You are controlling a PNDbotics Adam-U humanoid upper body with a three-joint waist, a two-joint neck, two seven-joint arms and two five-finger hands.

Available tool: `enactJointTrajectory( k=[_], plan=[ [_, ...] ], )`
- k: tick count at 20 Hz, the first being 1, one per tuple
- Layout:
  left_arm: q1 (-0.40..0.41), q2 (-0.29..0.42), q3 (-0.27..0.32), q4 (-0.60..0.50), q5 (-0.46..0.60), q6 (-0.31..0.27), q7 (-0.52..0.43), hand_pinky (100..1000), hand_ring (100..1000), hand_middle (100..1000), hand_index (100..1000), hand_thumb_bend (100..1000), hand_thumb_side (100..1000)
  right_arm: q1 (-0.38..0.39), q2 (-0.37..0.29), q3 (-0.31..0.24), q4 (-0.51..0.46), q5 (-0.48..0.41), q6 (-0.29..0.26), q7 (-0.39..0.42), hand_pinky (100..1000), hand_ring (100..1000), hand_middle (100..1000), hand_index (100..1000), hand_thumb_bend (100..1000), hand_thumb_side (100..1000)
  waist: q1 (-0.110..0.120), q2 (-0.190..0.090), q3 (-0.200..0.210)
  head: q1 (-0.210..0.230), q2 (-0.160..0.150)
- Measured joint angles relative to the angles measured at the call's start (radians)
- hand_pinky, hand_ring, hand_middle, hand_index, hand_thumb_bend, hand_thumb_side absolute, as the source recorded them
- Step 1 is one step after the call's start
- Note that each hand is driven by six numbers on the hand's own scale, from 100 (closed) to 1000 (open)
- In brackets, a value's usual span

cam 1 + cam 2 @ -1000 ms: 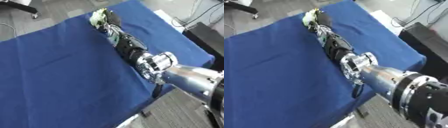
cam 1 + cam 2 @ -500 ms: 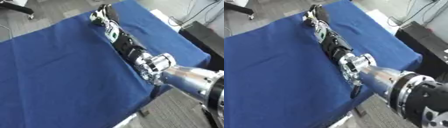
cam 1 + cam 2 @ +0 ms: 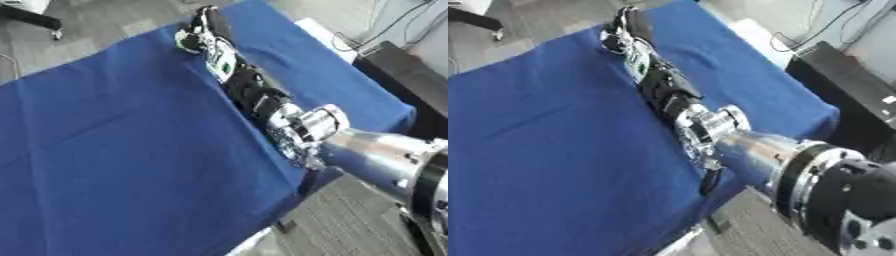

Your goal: Pick up the objects with one hand, pass them to the other hand, and then place them into the box on the other side of the table.

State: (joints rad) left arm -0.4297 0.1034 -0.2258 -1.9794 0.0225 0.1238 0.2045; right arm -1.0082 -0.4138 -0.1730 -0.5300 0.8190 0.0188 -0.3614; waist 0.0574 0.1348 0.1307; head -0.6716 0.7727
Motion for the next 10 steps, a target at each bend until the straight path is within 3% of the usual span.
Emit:
enactJointTrajectory(
  k=[5, 10],
  plan=[
    [0.0, 0.0, 0.0, 0.0, 0.0, 0.002, 0.001, 707, 634, 680, 890, 100, 846, -0.016, -0.024, 0.098, 0.081, 0.077, 0.002, 0.074, 939, 873, 912, 998, 100, 199, 0.0, 0.0, 0.0, -0.006, 0.0],
    [-0.001, 0.0, 0.0, 0.0, 0.0, 0.005, 0.0, 707, 635, 681, 891, 100, 846, -0.021, -0.046, 0.113, 0.119, 0.158, 0.036, 0.122, 956, 911, 948, 1000, 100, 228, 0.0, 0.0, -0.002, -0.009, 0.0]
  ],
)
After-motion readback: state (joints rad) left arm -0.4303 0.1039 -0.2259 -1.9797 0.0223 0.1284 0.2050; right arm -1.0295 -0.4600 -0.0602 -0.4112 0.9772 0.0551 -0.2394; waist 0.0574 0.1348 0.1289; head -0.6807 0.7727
